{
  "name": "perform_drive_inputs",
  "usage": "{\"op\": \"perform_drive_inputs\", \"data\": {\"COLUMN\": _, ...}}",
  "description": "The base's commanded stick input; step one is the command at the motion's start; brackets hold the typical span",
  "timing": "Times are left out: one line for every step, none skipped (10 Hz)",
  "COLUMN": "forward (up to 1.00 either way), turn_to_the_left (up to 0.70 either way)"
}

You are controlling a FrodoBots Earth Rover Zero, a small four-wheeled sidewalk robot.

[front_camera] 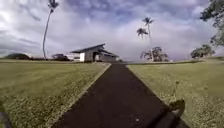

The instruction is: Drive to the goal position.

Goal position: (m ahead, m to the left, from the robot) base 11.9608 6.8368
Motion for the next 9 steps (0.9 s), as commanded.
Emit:
{"op": "perform_drive_inputs", "data": {"forward": 0.70, "turn_to_the_left": 0.00}}
{"op": "perform_drive_inputs", "data": {"forward": 0.70, "turn_to_the_left": 0.00}}
{"op": "perform_drive_inputs", "data": {"forward": 0.70, "turn_to_the_left": 0.00}}
{"op": "perform_drive_inputs", "data": {"forward": 0.70, "turn_to_the_left": 0.00}}
{"op": "perform_drive_inputs", "data": {"forward": 0.70, "turn_to_the_left": 0.00}}
{"op": "perform_drive_inputs", "data": {"forward": 0.70, "turn_to_the_left": 0.00}}
{"op": "perform_drive_inputs", "data": {"forward": 0.70, "turn_to_the_left": 0.00}}
{"op": "perform_drive_inputs", "data": {"forward": 0.70, "turn_to_the_left": 0.00}}
{"op": "perform_drive_inputs", "data": {"forward": 0.70, "turn_to_the_left": 0.00}}
